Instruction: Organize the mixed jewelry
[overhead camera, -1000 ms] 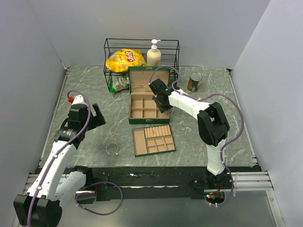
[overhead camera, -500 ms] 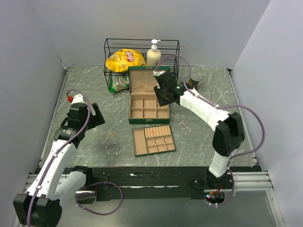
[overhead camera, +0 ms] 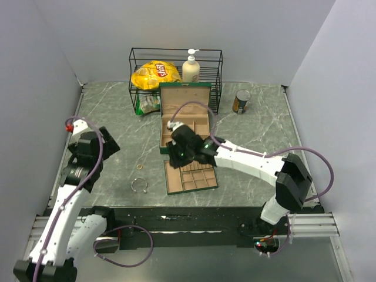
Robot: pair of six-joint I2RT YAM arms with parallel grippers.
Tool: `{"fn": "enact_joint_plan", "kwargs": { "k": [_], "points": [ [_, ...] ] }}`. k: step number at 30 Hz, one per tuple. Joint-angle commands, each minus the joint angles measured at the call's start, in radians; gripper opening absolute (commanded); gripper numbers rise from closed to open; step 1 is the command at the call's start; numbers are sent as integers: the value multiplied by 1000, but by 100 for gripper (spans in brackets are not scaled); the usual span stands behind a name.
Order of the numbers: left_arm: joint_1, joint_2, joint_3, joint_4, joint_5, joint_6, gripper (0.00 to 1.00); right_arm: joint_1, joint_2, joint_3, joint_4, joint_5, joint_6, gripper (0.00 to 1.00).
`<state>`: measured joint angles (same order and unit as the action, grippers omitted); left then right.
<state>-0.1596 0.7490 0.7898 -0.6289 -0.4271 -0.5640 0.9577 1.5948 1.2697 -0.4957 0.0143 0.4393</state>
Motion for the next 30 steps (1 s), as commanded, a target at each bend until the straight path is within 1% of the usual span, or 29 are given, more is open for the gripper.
{"fn": "enact_joint_plan", "kwargs": {
  "k": [1,3,4,8,9,13,21,25,30],
  "points": [
    [3,-138,0,29,-58,-27,96,96,23,-7,101,-5,93,43],
    [3,-166,-6,31,-61,-30,96,121,77,32,85,-7,87,43],
    [3,-168,-3,26,-68,-33,96,142,115,71,74,-5,81,43],
    [3,-155,6,-3,-87,-48,96,173,189,138,68,-8,84,43],
    [3,-149,9,-5,-87,-50,96,174,203,149,72,-36,85,43],
    [3,-146,8,0,-88,-48,96,187,287,203,68,-48,95,43],
    [3,-155,5,0,-84,-50,96,199,384,260,74,-65,98,43],
    [3,-151,5,1,-81,-48,96,202,444,315,57,-63,98,43],
    [3,-145,6,0,-82,-48,96,204,494,359,49,-60,101,45]
  ]
}}
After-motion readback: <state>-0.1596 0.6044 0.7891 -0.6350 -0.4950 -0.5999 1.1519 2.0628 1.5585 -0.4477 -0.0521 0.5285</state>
